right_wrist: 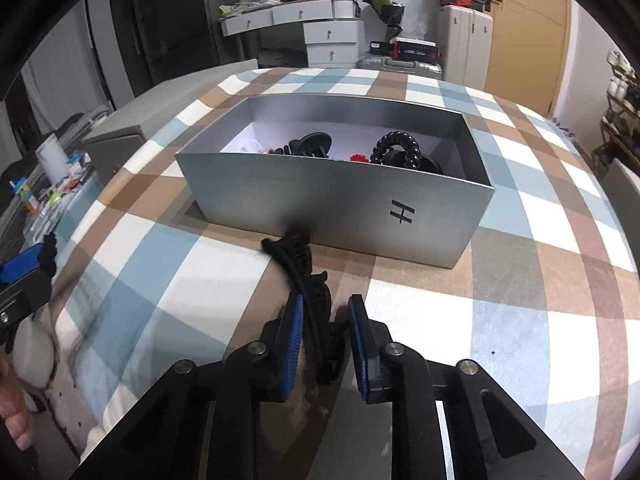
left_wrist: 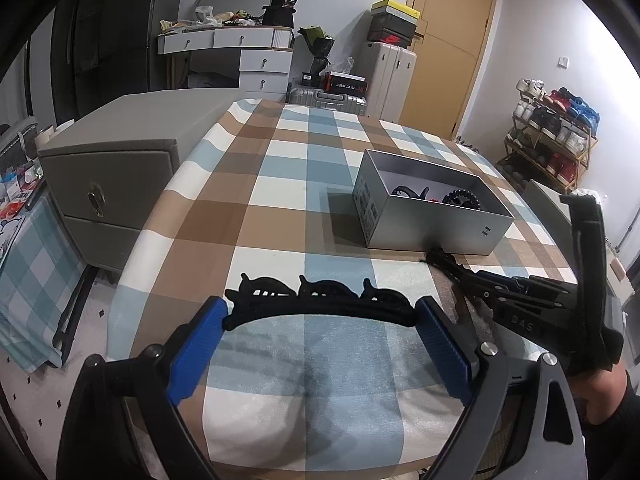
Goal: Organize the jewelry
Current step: 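Grasp the other black hair clip with the right gripper while the left holds its clip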
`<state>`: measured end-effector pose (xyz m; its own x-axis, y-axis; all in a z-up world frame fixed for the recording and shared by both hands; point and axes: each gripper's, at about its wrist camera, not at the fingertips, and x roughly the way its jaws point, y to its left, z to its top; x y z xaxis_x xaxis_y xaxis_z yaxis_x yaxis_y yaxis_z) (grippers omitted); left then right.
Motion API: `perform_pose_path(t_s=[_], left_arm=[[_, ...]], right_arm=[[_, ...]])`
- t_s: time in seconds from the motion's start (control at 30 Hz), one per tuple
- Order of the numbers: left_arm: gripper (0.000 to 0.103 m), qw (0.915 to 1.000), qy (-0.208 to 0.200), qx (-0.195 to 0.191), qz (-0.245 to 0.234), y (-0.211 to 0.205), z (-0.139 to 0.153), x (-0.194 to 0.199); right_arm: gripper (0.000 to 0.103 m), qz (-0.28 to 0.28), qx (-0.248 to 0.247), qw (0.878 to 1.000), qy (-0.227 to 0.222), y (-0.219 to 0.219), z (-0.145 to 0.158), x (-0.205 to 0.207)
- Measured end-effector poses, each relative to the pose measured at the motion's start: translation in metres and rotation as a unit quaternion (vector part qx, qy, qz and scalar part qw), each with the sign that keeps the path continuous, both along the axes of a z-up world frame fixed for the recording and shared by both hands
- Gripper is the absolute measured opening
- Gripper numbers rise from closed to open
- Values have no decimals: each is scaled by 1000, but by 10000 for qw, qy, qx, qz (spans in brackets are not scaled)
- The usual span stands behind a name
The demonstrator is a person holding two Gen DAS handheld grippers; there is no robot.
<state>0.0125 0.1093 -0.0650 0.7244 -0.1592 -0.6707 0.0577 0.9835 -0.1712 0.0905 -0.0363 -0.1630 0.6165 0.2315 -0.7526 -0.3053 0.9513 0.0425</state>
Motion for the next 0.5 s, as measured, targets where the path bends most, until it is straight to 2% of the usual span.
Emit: perform_pose_path(t_s=[0.5], left_arm=[[92, 9994, -48, 322, -88, -22, 13, 2]], right_arm=[[19, 39, 816, 9967, 13, -44, 10, -21]])
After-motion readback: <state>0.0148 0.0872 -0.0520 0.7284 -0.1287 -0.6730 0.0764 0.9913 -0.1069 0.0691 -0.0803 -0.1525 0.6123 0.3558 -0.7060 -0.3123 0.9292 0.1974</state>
